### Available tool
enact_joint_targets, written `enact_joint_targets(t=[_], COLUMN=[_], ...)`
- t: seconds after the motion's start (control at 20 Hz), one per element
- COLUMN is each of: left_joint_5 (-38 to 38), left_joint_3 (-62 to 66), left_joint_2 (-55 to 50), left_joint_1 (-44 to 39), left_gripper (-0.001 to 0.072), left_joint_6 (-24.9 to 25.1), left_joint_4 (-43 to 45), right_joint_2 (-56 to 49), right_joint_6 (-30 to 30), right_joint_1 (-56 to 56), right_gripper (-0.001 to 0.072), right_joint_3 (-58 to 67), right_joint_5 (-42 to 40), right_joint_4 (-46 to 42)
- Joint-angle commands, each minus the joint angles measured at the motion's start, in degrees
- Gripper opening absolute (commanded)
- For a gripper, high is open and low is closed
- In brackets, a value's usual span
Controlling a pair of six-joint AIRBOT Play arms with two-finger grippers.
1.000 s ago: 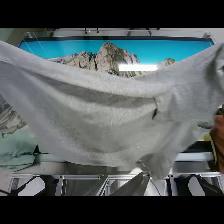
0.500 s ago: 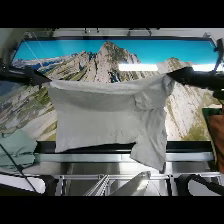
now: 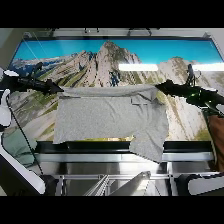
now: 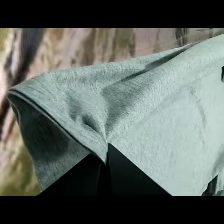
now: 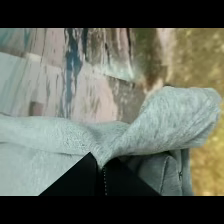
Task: Fold the shirts.
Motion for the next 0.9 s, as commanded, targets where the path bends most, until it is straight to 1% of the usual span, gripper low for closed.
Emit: enact_joint_targets(t=[0.0,0.1,0.25,0.35,0.5,0.55,0.6,0.65,0.7,0.75,0.8,0.85], left_joint_5=[-3.04,-5.95,-9.55,-10.36,-10.14,-10.49,-10.93,-11.65,-12.15,-13.29,-14.51,-15.08], left_joint_3=[5.97,6.40,6.34,6.34,6.32,6.34,6.36,6.73,7.34,8.44,9.40,9.46], left_joint_2=[-3.08,-3.08,-3.10,-3.10,-3.10,-3.10,-3.08,-3.08,-3.08,-3.08,-2.91,-2.14], left_joint_1=[-0.85,-0.83,-0.92,-1.57,-2.54,-2.89,-2.91,-2.91,-2.62,-1.97,-1.11,-0.24], left_gripper=[0.0018,0.0018,0.0018,0.0018,0.0019,0.0021,0.0114,0.0410,0.0698,0.0715,0.0714,0.0690], left_joint_6=[-2.16,-3.08,-3.08,-3.08,-3.10,-3.30,-4.42,-6.54,-8.68,-11.50,-13.55,-14.71], left_joint_4=[5.51,8.37,8.26,8.33,8.31,8.28,8.28,8.33,8.33,8.31,8.31,8.28], right_joint_2=[-1.68,-1.68,-1.70,-1.70,-1.70,-1.68,-1.60,-1.18,-0.35,0.92,2.36,3.93], right_joint_6=[-3.61,-3.54,-1.14,1.01,1.01,1.03,1.22,1.55,3.26,5.73,7.74,9.86], right_joint_1=[0.02,0.04,0.04,0.07,0.07,0.07,0.02,-0.39,-1.42,-2.95,-4.94,-7.34], right_gripper=[0.0017,0.0017,0.0017,0.0017,0.0018,0.0050,0.0292,0.0419,0.0418,0.0418,0.0418,0.0417], right_joint_3=[0.26,0.26,0.26,0.24,0.24,0.24,0.24,0.24,0.24,0.26,0.26,0.24], right_joint_5=[-0.24,-0.24,-1.01,-1.33,-1.36,-1.31,-1.14,-0.39,0.92,2.47,4.44,7.30], right_joint_4=[1.22,-2.34,-9.70,-13.44,-14.47,-14.47,-14.49,-14.53,-14.95,-15.87,-16.90,-18.40])
